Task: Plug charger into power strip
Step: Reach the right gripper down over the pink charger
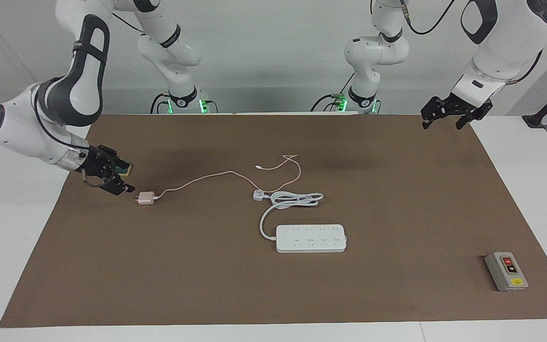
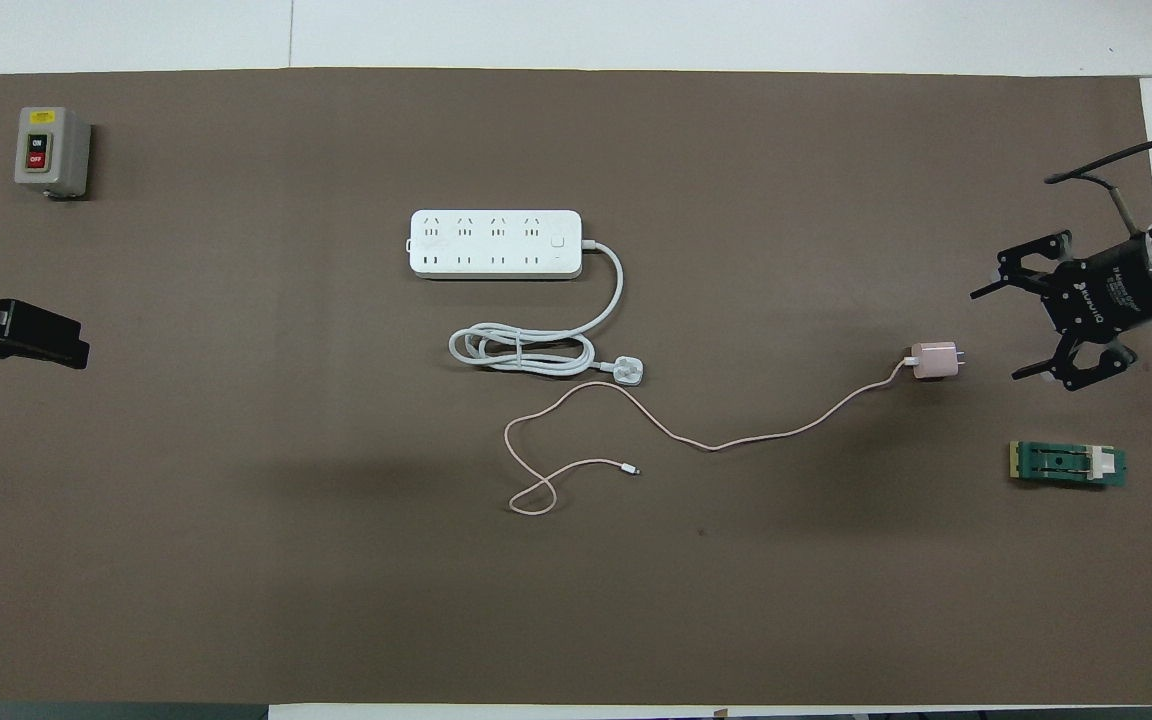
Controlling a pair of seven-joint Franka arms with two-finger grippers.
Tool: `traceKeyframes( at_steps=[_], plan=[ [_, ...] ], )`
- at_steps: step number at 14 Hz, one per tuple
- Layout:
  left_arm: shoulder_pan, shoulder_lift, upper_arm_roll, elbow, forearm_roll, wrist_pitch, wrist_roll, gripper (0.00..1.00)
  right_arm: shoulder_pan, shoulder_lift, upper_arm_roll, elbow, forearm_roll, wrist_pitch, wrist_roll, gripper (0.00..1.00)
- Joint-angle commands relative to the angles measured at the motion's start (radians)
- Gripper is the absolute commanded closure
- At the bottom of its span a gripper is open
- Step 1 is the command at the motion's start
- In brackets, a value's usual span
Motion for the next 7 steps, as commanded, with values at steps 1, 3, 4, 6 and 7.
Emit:
traceKeyframes(
  at_steps=[1,3,4,6,7],
  plan=[
    [0.013,-0.026,-0.007,-0.027,0.003,0.014,0.004,0.0,-0.044,0.065,0.009,0.002,0.072,0.028,0.013,0.0],
    [0.013,-0.026,-0.007,-0.028,0.003,0.012,0.004,0.0,-0.044,0.085,0.007,0.002,0.12,0.037,0.045,0.0],
    [0.013,-0.028,-0.007,-0.028,0.003,0.012,0.004,0.0,-0.044,0.102,0.009,0.002,0.129,0.05,0.049,0.0],
    [0.013,-0.026,-0.007,-0.028,0.003,0.012,0.004,0.0,-0.045,0.143,0.009,-0.004,0.146,0.068,0.041,0.0],
    [0.013,-0.026,-0.007,-0.028,0.003,0.012,0.004,0.0,-0.045,0.143,0.007,-0.021,0.146,0.095,0.018,0.0]
  ],
)
